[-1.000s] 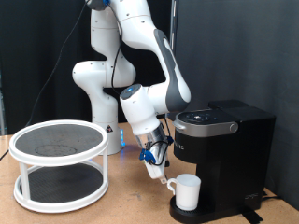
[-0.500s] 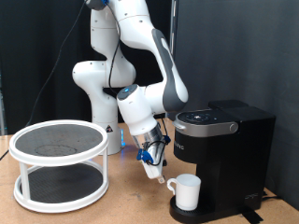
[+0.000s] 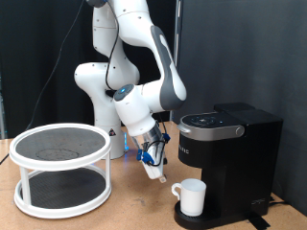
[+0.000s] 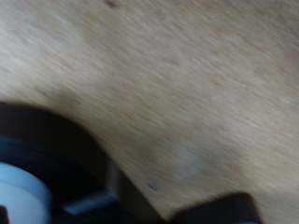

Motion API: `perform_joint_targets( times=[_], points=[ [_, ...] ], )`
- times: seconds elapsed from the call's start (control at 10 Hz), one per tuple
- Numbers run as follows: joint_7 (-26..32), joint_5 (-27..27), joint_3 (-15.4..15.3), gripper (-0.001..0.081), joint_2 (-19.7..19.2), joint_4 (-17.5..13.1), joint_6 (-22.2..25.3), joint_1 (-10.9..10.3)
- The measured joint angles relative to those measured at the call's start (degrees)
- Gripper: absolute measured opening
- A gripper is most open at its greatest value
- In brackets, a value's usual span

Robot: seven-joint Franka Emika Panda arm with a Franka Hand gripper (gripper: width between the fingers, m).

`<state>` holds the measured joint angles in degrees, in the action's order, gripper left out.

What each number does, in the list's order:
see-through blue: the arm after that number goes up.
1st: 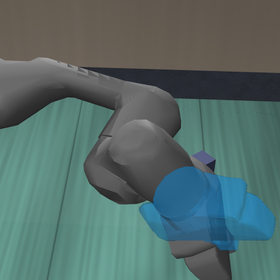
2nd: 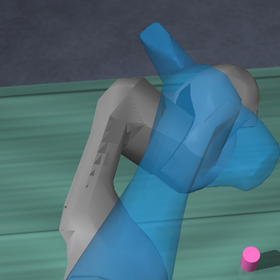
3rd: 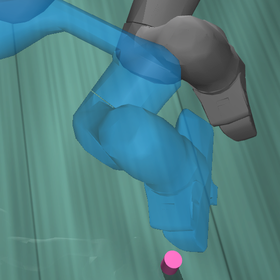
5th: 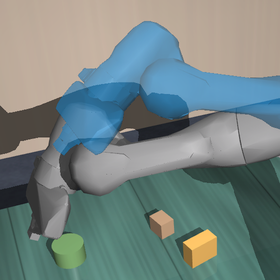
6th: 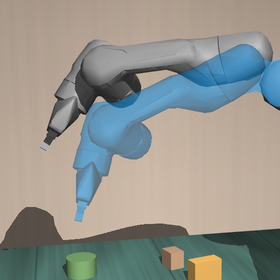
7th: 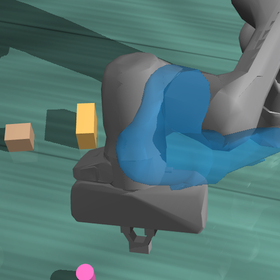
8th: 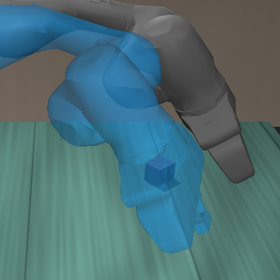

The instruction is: Make a cup of coffee with the keurig machine

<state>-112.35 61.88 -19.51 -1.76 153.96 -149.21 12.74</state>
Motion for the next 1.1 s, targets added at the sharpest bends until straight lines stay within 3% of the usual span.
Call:
perform_joint_targets(
  times=[0.2, 0.5, 1.1],
  points=[
    [3.79, 1.53, -0.61, 0.0734, 3.94, 1.78, 6.03, -0.21],
    [5.29, 3.20, -1.24, 0.0734, 10.91, 4.88, 9.84, -1.33],
    [1.71, 4.11, -1.51, 0.0734, 24.79, 6.93, 18.33, -3.08]
  ],
)
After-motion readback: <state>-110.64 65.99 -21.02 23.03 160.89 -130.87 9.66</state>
